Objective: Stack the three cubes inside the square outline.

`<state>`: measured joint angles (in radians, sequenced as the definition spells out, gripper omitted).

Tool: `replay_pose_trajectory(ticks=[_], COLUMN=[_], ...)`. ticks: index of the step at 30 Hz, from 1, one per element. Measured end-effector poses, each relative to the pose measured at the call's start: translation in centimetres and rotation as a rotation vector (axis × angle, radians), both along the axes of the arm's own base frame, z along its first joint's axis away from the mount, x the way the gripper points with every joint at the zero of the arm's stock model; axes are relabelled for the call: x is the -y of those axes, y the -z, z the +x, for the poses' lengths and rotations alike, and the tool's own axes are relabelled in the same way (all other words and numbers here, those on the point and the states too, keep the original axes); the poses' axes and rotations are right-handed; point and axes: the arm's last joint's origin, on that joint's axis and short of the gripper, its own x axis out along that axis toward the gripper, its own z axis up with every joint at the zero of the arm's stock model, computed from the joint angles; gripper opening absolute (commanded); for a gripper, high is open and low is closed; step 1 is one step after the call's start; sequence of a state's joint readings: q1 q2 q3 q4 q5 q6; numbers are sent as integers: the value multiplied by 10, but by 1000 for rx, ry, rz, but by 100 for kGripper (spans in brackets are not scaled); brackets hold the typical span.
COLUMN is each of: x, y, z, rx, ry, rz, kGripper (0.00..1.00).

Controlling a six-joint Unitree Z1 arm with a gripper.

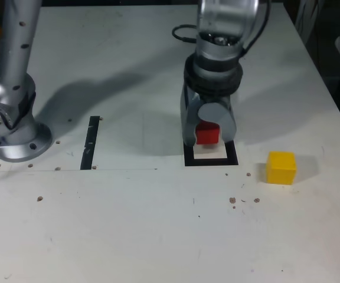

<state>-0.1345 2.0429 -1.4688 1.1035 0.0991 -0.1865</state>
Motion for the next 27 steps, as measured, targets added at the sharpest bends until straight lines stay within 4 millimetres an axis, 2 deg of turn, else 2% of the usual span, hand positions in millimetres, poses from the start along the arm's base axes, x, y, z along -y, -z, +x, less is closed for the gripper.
replay_pose_trajectory(ticks=[5,11,14,21,24,27], x=[-2,-2,-2,-3,-3,-3], y=[13,16,16,19,19,19], z=[5,6,7,9,9,9], rx=[-38,-37,-32,-39,-38,-39], ry=[2,4,4,3,7,10], rz=[-15,-15,-15,-14,-15,-16], kGripper=[28,33,43,77,84,87])
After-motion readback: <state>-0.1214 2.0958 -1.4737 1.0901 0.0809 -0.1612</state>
